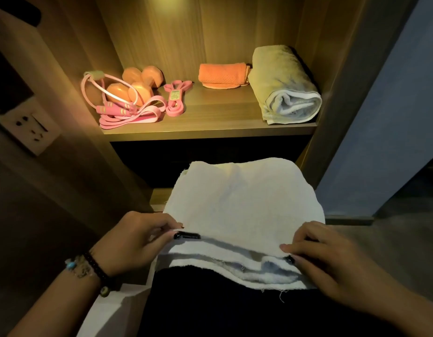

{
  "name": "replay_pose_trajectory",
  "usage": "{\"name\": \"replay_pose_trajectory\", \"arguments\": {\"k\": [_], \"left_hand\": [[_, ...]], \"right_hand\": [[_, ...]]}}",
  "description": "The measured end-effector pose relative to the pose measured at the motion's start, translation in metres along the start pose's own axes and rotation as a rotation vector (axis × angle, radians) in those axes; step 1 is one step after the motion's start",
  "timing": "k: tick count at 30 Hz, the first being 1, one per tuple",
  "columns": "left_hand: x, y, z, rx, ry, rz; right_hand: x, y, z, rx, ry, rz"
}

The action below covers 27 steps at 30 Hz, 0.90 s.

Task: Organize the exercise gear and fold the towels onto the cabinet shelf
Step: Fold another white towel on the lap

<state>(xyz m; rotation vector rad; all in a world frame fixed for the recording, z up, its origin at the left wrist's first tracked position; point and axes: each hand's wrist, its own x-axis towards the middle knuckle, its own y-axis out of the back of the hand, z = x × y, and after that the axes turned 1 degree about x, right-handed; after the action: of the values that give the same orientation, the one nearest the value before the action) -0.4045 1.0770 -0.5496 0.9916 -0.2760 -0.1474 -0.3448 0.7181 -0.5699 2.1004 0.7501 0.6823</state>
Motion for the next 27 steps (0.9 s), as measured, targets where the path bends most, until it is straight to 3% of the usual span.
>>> {"name": "replay_pose_trajectory", "arguments": {"k": [2, 5, 7, 10, 15, 20, 24, 27], "left_hand": [[0.013, 0.006, 0.006, -0.104, 0.157, -0.086], [0.040, 0.005, 0.017, -0.113, 0.350, -0.121], [0.060, -0.003, 0.020, 0.023, 0.407, -0.094], [0.082, -0.018, 0.010, 0.086, 0.530, -0.066], [0.117, -0.019, -0.016, 0.036, 0.702, 0.010], [0.162, -0.014, -0.037, 0.109, 0.722, -0.096], [0.179, -0.023, -0.040, 0.017, 0.720, 0.005], [0.179, -0.029, -0.043, -0.101, 0.744, 0.223]], "right_hand": [[0.024, 0.023, -0.008, 0.152, -0.211, -0.232], [0.078, 0.043, -0.013, -0.069, -0.286, -0.415], [0.112, 0.033, -0.016, -0.204, -0.258, -0.346], [0.145, -0.009, -0.011, -0.101, -0.257, -0.206], [0.132, -0.067, -0.005, -0.053, -0.321, -0.244], [0.132, -0.069, -0.005, -0.072, -0.289, -0.231], [0.131, -0.066, -0.003, -0.069, -0.298, -0.219], [0.129, -0.061, -0.002, -0.043, -0.318, -0.197]]}}
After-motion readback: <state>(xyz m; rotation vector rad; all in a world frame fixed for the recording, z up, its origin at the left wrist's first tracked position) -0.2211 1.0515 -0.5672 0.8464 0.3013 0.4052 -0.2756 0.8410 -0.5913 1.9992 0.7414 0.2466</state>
